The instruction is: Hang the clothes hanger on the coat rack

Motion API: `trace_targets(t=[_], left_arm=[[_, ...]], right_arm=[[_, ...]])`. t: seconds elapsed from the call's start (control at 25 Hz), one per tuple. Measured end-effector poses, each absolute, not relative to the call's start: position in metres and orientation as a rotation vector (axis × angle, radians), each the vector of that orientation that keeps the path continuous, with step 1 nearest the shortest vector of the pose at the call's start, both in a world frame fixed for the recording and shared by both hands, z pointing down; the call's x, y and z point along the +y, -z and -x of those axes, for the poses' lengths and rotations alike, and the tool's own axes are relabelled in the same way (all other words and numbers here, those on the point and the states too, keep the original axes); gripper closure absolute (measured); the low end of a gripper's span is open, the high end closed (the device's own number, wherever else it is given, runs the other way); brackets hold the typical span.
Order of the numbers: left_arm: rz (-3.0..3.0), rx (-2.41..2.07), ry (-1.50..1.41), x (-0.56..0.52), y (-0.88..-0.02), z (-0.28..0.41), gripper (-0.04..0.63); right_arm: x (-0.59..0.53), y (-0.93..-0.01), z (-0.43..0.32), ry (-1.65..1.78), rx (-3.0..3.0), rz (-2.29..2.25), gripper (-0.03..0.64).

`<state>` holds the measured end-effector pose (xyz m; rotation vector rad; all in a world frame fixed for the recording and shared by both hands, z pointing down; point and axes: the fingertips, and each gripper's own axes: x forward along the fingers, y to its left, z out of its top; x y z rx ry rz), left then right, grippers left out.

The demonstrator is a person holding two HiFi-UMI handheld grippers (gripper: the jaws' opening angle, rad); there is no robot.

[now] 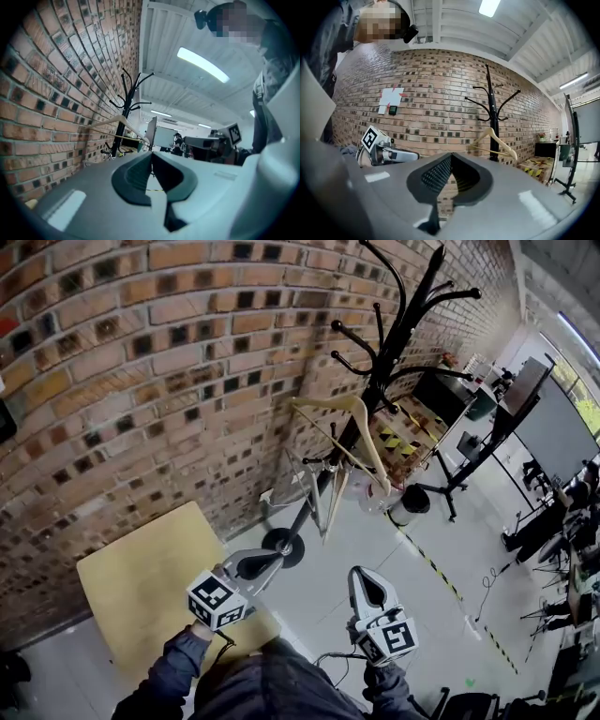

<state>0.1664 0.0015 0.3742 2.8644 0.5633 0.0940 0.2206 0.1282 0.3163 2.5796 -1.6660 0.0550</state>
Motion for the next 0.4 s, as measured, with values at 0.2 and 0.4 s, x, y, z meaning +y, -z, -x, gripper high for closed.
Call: trace_targets(t=[0.2, 0.4], left_arm=[[-2.846, 0.566, -0.104, 0.002, -0.383, -0.153, 0.594], [-2.832, 0.565, -0.103, -0.002, -0.390, -0.149, 0.594]], right_arm=[[0.124, -0.316, -0.206, -0.029, -1.656, -2.542, 0.611], [0.120, -0.322, -0.199, -0.029, -1.631, -2.523, 0.611]])
